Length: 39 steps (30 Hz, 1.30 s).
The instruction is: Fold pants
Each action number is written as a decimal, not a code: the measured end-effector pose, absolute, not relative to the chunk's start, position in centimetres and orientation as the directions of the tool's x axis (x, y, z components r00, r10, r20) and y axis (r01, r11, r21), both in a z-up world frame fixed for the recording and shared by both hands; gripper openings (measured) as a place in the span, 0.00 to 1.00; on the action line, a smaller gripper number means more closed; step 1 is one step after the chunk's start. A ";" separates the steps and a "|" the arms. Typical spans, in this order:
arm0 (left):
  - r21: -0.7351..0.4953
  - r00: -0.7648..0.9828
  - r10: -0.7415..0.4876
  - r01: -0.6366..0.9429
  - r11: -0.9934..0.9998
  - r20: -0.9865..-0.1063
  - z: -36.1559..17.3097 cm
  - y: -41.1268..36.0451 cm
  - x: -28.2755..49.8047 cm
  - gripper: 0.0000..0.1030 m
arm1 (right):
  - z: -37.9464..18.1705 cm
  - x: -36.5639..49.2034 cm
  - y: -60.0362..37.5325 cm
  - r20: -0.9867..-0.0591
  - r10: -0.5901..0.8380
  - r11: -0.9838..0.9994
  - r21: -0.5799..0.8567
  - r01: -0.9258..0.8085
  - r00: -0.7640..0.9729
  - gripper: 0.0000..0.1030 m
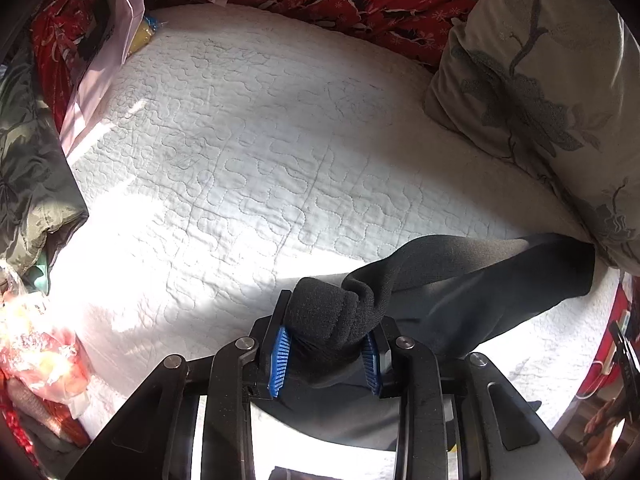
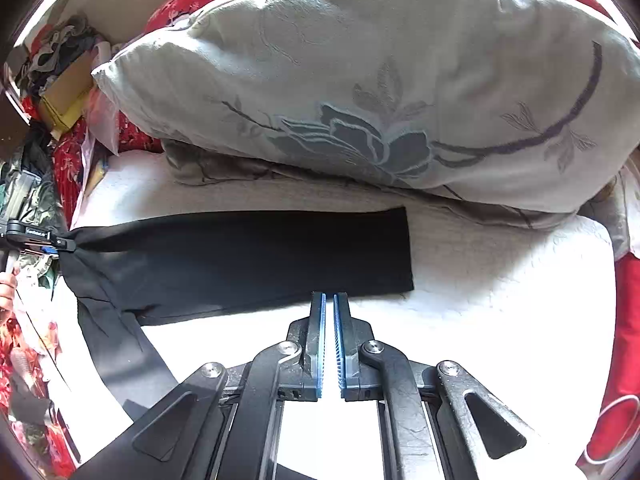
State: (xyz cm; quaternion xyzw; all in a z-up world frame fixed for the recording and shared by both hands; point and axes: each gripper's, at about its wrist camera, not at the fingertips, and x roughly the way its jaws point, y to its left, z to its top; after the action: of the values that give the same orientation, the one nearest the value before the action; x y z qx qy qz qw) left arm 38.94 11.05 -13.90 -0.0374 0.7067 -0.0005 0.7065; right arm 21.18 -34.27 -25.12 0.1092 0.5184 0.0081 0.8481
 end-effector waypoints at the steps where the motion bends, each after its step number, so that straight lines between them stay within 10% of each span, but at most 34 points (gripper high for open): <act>1: -0.053 -0.009 -0.054 -0.057 0.997 -0.999 -14.1 11.1 38.9 0.29 | -25.5 21.4 -34.9 -0.886 0.102 0.973 0.183 0.139 0.453 0.09; 7: -0.046 -0.011 -0.046 -0.056 0.997 -0.999 -14.7 10.8 39.1 0.29 | -28.9 24.7 -38.3 -0.895 0.040 0.933 0.193 0.305 0.443 0.38; 20: -0.014 -0.032 -0.017 -0.112 0.994 -0.999 -16.7 10.5 40.1 0.30 | -34.8 32.1 -39.0 -0.911 0.034 0.979 0.114 0.171 0.412 0.53; 26: 0.021 -0.037 0.017 -0.120 0.993 -0.999 -16.7 9.9 40.5 0.30 | -33.2 31.4 -38.6 -0.905 0.093 0.990 0.128 0.058 0.415 0.05; 39: -0.002 -0.020 -0.004 -0.114 0.993 -1.000 -14.5 9.6 40.0 0.30 | -26.1 25.0 -37.9 -0.864 0.183 0.981 0.189 -0.035 0.470 0.04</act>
State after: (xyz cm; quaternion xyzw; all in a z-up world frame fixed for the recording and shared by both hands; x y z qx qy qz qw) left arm 39.96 9.55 -14.47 -0.0414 0.7131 0.0394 0.6987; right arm 24.98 -37.85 -26.05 0.0724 0.5109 0.0638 0.8542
